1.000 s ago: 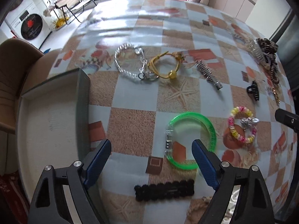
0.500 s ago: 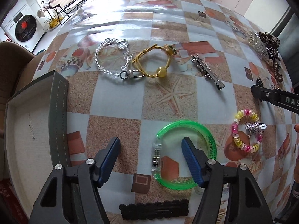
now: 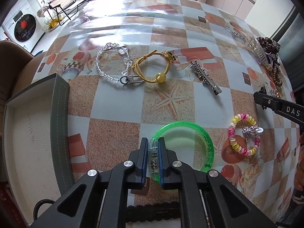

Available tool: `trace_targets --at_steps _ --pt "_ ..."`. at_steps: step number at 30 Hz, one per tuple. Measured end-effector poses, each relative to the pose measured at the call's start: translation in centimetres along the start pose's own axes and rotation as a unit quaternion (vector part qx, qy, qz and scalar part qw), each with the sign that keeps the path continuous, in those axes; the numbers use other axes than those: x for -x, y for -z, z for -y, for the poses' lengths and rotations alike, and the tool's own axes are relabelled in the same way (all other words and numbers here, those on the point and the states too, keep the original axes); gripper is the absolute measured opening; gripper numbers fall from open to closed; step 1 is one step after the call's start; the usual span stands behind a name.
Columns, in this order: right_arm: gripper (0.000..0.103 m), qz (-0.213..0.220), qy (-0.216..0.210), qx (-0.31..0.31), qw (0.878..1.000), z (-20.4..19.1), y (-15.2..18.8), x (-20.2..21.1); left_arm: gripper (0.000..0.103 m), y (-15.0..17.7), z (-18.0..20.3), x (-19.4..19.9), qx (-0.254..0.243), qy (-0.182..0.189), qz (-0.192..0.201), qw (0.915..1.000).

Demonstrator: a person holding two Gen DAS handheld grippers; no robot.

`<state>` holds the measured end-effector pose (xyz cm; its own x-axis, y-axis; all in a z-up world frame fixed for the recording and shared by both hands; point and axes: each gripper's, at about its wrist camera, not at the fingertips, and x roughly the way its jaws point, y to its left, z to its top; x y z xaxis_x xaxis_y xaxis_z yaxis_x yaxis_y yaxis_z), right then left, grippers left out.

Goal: Organize jewelry
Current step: 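Carry the green bangle into the white tray with left tool while right drops the claw clip there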

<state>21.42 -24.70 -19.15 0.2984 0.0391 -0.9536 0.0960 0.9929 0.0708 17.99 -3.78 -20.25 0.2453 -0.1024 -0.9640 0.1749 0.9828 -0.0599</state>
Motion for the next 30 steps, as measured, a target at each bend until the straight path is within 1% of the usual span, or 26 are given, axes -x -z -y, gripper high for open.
trace_targets --at_steps 4,10,13,16,21,23,26,27,30 --pt "0.025 0.0 -0.017 -0.007 1.0 0.9 0.4 1.2 0.013 0.0 0.1 0.8 0.009 0.006 0.009 0.9999" --pt "0.025 0.001 -0.048 -0.01 0.999 2.1 1.6 3.6 0.013 0.2 -0.2 4.2 0.029 0.007 0.039 0.9988" --pt "0.025 0.005 -0.06 0.0 0.998 1.8 2.0 5.0 0.013 0.5 -1.2 6.0 0.045 0.001 0.058 0.9973" --pt "0.025 0.008 -0.071 0.013 0.997 0.3 2.2 6.0 0.013 1.1 -3.0 7.3 0.065 -0.009 0.07 0.9954" --pt "0.025 0.017 -0.102 0.047 0.994 -5.1 2.6 7.1 0.013 2.4 -7.8 9.1 0.093 -0.029 0.085 0.9915" --pt "0.025 0.021 -0.114 0.058 0.992 -7.5 2.6 7.4 0.013 3.0 -10.4 9.6 0.106 -0.042 0.088 0.9895" --pt "0.025 0.022 -0.136 0.079 0.987 -12.4 2.9 7.8 0.013 3.5 -14.2 9.8 0.127 -0.057 0.085 0.9866" --pt "0.025 0.021 -0.141 0.084 0.986 -13.5 2.9 7.7 0.013 3.6 -15.5 9.9 0.132 -0.062 0.085 0.9857" --pt "0.025 0.025 -0.161 0.104 0.981 -18.5 2.8 7.5 0.013 3.7 -18.5 9.4 0.143 -0.078 0.083 0.9832"
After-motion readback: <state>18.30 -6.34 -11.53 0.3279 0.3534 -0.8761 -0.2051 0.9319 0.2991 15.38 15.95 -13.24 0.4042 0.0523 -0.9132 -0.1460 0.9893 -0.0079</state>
